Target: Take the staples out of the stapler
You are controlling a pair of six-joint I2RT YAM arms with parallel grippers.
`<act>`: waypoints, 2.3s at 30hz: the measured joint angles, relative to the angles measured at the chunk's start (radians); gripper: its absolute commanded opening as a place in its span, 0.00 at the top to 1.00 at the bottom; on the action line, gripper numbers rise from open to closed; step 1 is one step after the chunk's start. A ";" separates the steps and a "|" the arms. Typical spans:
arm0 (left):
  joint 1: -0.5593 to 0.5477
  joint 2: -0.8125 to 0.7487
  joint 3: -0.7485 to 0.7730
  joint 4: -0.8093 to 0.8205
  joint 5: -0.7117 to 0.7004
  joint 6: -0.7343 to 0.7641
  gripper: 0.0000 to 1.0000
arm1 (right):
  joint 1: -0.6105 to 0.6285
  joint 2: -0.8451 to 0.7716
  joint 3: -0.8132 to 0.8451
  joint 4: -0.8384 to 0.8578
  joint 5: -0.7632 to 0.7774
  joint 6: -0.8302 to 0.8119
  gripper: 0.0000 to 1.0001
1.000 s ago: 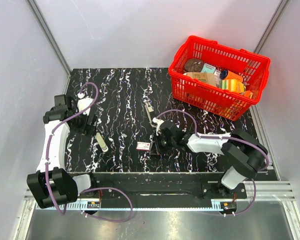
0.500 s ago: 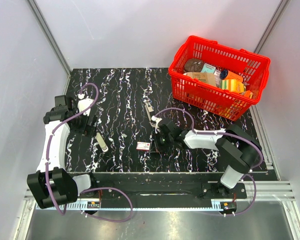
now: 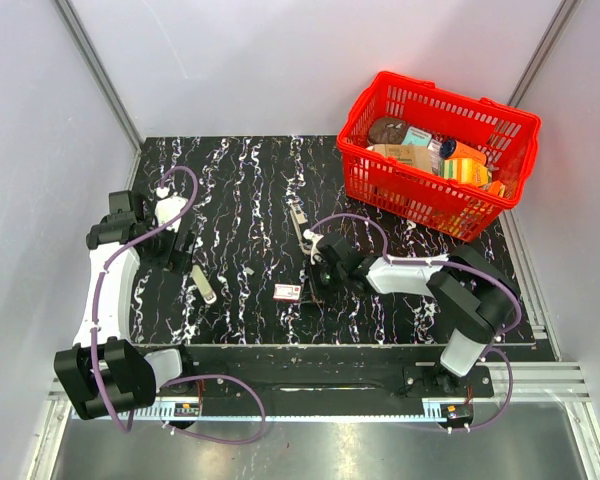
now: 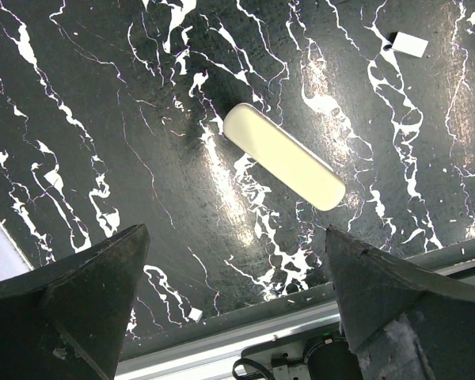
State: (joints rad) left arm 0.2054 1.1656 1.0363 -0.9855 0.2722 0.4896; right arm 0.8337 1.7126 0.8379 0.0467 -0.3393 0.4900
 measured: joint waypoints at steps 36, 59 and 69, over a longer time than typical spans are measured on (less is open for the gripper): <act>-0.030 -0.019 -0.021 0.008 0.000 0.011 0.01 | -0.071 -0.056 -0.060 0.061 -0.074 -0.003 1.00; -0.033 -0.036 -0.031 0.008 -0.008 0.019 0.01 | -0.080 -0.001 -0.011 0.035 -0.089 0.005 1.00; -0.034 -0.040 -0.031 0.007 -0.012 0.030 0.01 | -0.081 -0.010 -0.012 0.037 -0.090 0.005 1.00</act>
State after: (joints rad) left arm 0.1711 1.1252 1.0050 -0.9783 0.2604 0.5194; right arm 0.7525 1.7031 0.8261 0.0837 -0.4294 0.4953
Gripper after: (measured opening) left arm 0.988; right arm 0.007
